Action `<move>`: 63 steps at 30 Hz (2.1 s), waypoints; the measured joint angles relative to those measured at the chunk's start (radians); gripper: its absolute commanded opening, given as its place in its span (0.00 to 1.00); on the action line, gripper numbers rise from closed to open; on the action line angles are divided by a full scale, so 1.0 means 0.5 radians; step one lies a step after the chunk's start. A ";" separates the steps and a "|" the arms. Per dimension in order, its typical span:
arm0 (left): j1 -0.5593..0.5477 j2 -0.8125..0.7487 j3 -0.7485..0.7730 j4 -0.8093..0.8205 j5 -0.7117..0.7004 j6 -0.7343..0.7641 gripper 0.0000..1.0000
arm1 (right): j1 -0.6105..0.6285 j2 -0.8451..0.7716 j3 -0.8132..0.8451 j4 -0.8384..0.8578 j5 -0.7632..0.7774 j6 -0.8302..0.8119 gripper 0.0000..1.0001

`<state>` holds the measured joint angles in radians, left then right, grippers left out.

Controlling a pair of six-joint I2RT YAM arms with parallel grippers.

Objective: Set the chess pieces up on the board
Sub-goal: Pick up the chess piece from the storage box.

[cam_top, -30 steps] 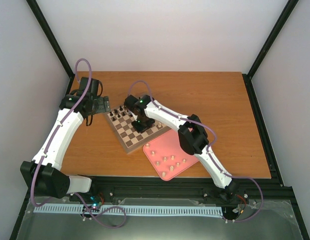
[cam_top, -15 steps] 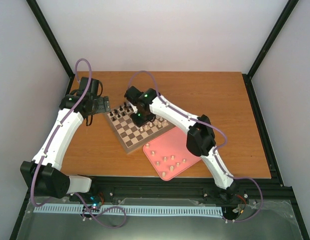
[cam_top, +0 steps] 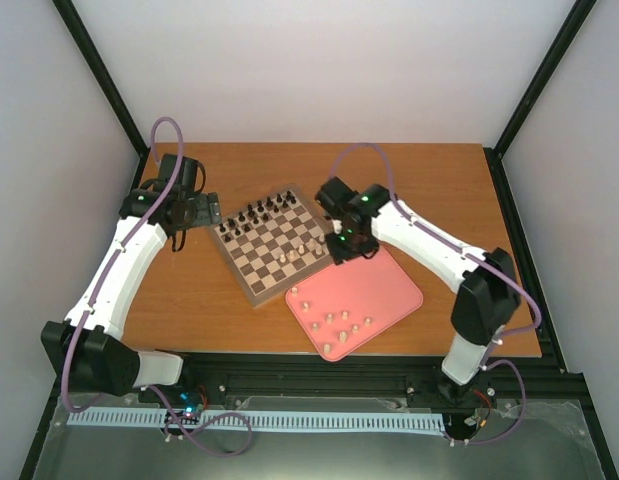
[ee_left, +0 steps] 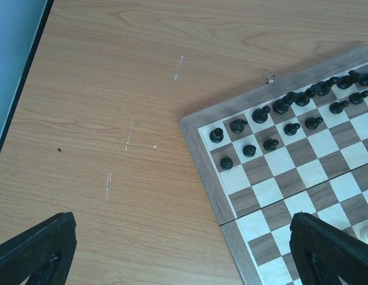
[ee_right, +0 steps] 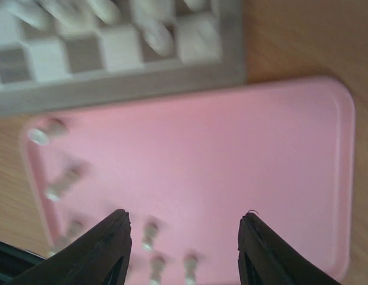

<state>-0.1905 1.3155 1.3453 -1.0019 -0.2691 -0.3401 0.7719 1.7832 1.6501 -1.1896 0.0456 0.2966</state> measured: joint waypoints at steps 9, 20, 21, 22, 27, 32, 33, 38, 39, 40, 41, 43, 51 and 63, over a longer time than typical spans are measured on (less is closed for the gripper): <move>0.000 0.016 0.000 0.000 0.038 0.000 1.00 | -0.091 -0.336 -0.899 0.150 -0.155 0.143 0.43; 0.000 0.034 0.000 0.001 0.078 -0.001 1.00 | -0.087 -0.479 -1.218 0.261 -0.294 0.229 0.36; 0.000 0.041 0.000 0.001 0.081 -0.001 1.00 | -0.086 -0.484 -1.247 0.277 -0.309 0.233 0.36; 0.000 0.048 0.000 0.001 0.085 -0.001 1.00 | -0.085 -0.488 -1.280 0.291 -0.323 0.237 0.36; 0.000 0.057 0.000 0.001 0.093 -0.001 1.00 | -0.085 -0.490 -1.421 0.340 -0.379 0.270 0.34; 0.000 0.058 0.000 0.001 0.094 -0.001 1.00 | -0.085 -0.486 -1.434 0.391 -0.398 0.278 0.34; 0.000 0.058 0.000 0.001 0.094 -0.001 1.00 | -0.085 -0.483 -1.434 0.399 -0.401 0.278 0.34; 0.000 0.060 0.000 0.001 0.094 -0.001 1.00 | -0.085 -0.430 -1.434 0.437 -0.422 0.277 0.34; 0.000 0.062 0.000 0.001 0.094 -0.001 1.00 | -0.085 -0.417 -1.434 0.441 -0.423 0.277 0.34; 0.000 0.063 0.000 0.002 0.094 -0.001 1.00 | -0.085 -0.406 -1.434 0.444 -0.424 0.276 0.34; 0.000 0.063 0.000 0.002 0.094 -0.001 1.00 | -0.085 -0.397 -1.434 0.446 -0.424 0.276 0.33; 0.000 0.063 0.000 0.002 0.094 -0.001 1.00 | -0.085 -0.385 -1.434 0.446 -0.424 0.276 0.32; 0.000 0.069 0.000 0.014 0.093 -0.001 1.00 | -0.085 -0.337 -1.430 0.452 -0.425 0.271 0.24; 0.000 0.084 0.000 0.020 0.092 -0.001 1.00 | -0.085 -0.298 -1.395 0.420 -0.377 0.264 0.07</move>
<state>-0.1905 1.3575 1.3453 -0.9920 -0.2230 -0.3405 0.7292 1.6344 0.9524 -0.9794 -0.1429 0.4286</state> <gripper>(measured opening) 0.997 0.108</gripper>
